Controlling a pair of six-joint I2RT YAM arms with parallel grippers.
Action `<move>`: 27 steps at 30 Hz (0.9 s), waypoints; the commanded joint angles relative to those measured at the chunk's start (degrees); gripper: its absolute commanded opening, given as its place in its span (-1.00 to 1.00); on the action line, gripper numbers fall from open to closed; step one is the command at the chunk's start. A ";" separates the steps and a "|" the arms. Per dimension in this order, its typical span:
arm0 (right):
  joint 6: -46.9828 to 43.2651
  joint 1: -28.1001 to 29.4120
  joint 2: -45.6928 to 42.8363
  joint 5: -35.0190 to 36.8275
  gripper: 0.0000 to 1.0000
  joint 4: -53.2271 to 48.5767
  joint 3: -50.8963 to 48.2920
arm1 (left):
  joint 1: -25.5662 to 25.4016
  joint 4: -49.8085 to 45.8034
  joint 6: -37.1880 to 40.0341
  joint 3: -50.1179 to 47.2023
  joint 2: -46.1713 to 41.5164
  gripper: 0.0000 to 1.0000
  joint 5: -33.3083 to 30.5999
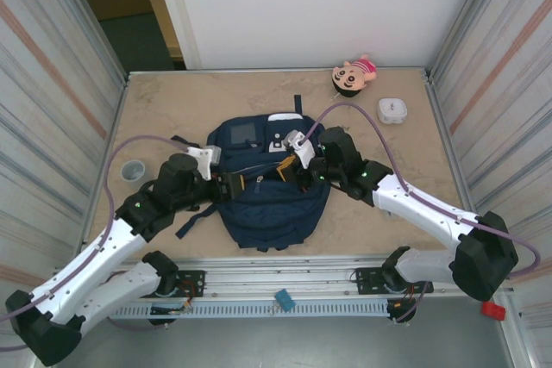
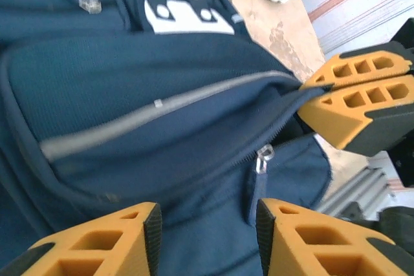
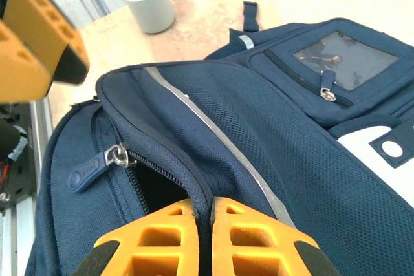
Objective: Pack books, pencil case, and school supplies into a backpack
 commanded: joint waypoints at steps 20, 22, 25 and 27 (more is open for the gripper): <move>2.27 2.14 -0.57 -0.62 -1.00 6.94 2.08 | -17.30 -19.51 -5.65 20.98 18.05 -0.15 -21.99; 2.35 2.27 -0.43 -0.72 -1.00 7.08 2.21 | -17.40 -19.03 -5.52 20.96 18.90 -0.15 -21.85; 2.35 2.37 -0.29 -0.78 -1.00 7.36 2.22 | -17.40 -18.45 -5.17 21.01 20.24 -0.16 -21.81; 2.42 2.41 -0.31 -0.96 -1.00 7.60 2.32 | -17.40 -18.06 -4.83 21.11 20.86 -0.17 -22.07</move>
